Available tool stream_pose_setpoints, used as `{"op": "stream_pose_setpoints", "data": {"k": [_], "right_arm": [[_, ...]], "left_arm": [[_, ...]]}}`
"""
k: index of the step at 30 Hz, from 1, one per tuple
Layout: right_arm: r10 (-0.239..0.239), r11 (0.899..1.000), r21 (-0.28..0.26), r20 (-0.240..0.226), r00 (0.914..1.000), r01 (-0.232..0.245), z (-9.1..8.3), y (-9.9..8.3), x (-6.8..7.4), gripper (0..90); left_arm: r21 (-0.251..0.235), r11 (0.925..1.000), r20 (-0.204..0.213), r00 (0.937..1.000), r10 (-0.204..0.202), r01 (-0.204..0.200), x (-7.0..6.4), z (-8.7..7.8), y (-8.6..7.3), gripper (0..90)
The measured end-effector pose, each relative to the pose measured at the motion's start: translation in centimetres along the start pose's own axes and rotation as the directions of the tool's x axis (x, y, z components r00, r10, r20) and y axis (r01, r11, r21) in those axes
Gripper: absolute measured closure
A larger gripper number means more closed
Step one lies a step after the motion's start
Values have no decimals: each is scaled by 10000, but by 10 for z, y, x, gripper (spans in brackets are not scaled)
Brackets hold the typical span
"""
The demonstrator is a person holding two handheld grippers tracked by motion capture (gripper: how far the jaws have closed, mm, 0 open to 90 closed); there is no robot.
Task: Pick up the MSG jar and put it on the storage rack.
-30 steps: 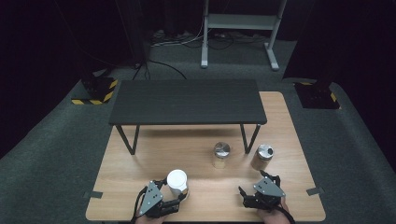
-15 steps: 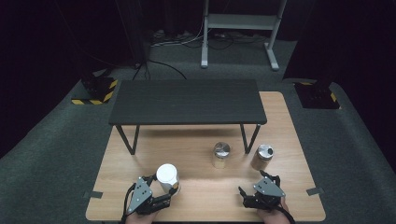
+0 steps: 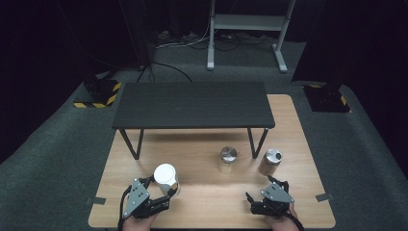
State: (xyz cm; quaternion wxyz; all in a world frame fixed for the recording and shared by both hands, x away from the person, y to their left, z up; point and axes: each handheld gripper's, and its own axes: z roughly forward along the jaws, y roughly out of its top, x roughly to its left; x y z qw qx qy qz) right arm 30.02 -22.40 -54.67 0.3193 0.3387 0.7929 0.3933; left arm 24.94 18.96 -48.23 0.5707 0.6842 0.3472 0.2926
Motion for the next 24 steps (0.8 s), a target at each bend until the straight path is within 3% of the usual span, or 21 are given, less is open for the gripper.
{"op": "stream_pose_setpoints", "data": {"k": [24], "right_arm": [[-21, 10000, -19, -12, 10000, 21, 0, 0, 0, 2]], "left_arm": [[-377, 9993, -257, 9997, -12, 2, 4, -12, 26, 305]]}}
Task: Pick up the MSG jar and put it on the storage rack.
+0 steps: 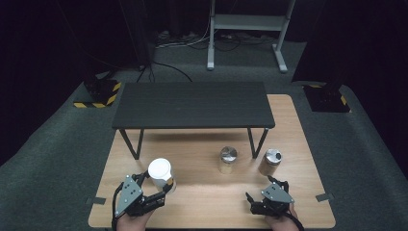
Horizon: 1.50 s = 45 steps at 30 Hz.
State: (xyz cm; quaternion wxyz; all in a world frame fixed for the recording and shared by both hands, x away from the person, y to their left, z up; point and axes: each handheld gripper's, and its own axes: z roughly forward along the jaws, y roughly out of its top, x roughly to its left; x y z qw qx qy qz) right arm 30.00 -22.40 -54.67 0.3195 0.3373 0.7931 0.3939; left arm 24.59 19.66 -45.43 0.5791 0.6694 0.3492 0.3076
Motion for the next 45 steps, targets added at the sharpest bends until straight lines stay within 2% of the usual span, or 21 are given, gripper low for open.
{"op": "stream_pose_setpoints", "data": {"k": [18, 29, 45], "right_arm": [[18, 10000, 0, -25, 10000, -18, 0, 0, 0, 2], [26, 10000, -3, -24, 10000, -26, 0, 0, 0, 1], [68, 10000, -31, -25, 10000, -69, 0, 0, -1, 2]], "left_arm": [[-282, 9994, -242, 9995, 187, -194, 8, -4, 23, 305], [-501, 9984, -515, 9984, 247, -273, 20, -8, 42, 305], [-611, 9976, -731, 9970, 268, -313, 34, 0, 65, 304]]}}
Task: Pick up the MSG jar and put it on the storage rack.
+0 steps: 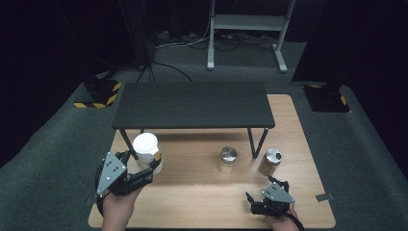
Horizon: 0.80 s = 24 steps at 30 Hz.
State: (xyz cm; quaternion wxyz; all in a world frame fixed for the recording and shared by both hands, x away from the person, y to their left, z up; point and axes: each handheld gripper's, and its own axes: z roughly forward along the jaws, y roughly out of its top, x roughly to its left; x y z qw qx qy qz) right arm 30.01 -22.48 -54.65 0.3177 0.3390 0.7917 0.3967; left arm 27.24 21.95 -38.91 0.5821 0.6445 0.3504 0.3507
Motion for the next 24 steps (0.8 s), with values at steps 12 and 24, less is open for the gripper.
{"op": "stream_pose_setpoints", "data": {"k": [12, 24], "right_arm": [[39, 10000, -18, -3, 10000, -39, 0, 0, 0, 2], [9, 10000, -34, -26, 10000, -9, 0, 0, 0, 1]], "left_arm": [[77, 9999, -45, 9999, -128, 129, 11, 11, 10, 305], [-9, 9999, -64, 9999, -142, 142, 19, 26, 21, 305]]}}
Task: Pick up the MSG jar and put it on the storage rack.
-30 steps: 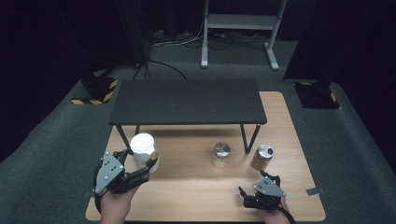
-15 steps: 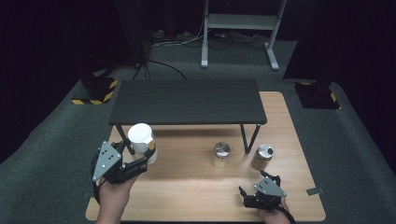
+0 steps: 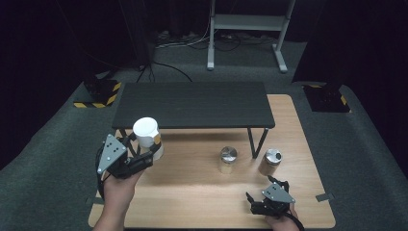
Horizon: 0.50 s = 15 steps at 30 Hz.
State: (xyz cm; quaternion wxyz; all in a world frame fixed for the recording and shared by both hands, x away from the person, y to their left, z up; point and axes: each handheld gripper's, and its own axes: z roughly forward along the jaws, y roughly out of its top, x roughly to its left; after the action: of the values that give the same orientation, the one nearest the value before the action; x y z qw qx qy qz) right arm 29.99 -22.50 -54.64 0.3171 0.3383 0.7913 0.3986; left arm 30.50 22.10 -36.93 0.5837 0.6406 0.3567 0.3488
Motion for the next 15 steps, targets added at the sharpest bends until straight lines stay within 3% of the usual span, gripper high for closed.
{"op": "stream_pose_setpoints", "data": {"k": [15], "right_arm": [[-24, 10000, -24, -9, 10000, 24, 0, 0, 0, 1]], "left_arm": [[-77, 9999, -43, 9999, 97, -97, 4, 17, 16, 305]]}}
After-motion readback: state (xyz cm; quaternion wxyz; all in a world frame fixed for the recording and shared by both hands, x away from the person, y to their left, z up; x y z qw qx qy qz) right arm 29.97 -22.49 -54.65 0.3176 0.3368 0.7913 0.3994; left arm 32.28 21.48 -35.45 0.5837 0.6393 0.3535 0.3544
